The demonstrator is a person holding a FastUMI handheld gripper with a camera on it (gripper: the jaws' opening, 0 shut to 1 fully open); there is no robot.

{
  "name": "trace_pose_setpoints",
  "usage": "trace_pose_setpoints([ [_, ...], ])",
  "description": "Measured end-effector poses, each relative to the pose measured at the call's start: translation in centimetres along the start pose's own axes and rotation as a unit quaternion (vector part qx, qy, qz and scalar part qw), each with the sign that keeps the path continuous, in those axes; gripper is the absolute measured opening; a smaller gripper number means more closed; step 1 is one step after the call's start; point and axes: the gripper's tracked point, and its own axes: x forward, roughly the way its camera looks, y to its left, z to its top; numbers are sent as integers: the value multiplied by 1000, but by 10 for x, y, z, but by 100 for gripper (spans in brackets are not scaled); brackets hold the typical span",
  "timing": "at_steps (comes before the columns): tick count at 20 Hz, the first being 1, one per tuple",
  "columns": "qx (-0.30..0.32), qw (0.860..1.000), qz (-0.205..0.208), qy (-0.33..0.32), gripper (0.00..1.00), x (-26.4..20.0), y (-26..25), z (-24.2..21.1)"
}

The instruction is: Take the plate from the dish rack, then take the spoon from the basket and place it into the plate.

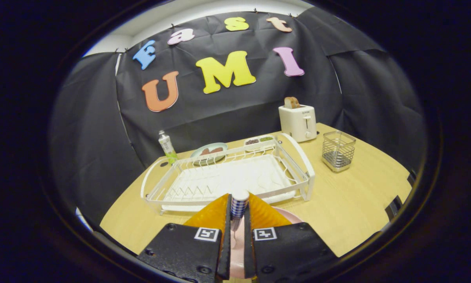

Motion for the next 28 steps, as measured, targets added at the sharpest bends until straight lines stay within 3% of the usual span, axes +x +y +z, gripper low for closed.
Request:
trace_pose_setpoints([
  [2,0,1000,-8,-13,25,-4,-9,7],
  [4,0,1000,-7,-22,38,-7,-11,12],
  [6,2,1000,-12,-27,58,-10,-20,17],
  [11,-1,998,-7,-57,75,-20,-29,36],
  [15,-36,993,9,-111,94,-46,-23,62],
  [21,-92,973,20,-210,100,-105,-16,98],
  [28,-92,968,44,-229,100,-140,-9,84],
])
